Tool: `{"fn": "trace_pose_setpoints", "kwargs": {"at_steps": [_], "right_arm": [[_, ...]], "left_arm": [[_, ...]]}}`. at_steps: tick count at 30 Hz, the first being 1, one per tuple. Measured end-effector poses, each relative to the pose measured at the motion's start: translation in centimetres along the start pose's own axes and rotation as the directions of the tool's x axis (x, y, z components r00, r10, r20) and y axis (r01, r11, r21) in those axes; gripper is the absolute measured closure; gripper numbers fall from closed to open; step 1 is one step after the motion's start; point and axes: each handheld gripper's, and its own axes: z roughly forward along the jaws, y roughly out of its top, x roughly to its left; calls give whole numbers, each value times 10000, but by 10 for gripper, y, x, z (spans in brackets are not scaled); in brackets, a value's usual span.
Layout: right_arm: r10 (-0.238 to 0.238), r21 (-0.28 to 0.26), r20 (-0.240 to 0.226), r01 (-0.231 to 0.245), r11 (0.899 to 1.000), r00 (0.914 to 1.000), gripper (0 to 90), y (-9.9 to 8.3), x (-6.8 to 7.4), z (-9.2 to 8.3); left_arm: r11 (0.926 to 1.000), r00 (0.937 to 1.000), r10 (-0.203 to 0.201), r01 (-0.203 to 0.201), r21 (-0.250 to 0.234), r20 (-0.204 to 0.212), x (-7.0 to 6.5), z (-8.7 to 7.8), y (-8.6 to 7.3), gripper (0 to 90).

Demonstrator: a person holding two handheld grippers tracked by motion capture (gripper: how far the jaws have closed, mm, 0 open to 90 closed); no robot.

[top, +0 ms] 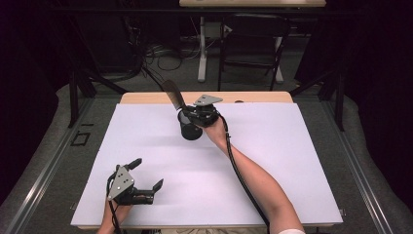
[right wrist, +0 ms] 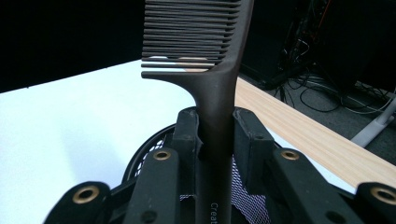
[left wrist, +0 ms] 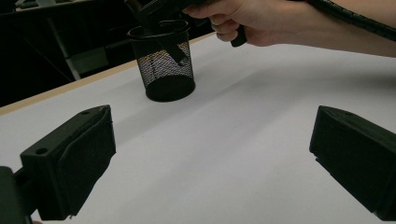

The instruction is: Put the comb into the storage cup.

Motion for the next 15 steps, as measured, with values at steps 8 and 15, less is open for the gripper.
{"fn": "trace_pose_setpoints", "kwargs": {"at_steps": [8, 15], "right_arm": [[-103, 136, 51, 102, 9999, 9999, 724, -1, 2, 2], [-344, 383, 247, 335, 9987, 9991, 719, -2, 4, 3]], "left_arm": [[10000, 10000, 17, -17, 3, -7, 0, 0, 0, 3], [10000, 10000, 17, -17, -11, -10, 0, 0, 0, 3]]}}
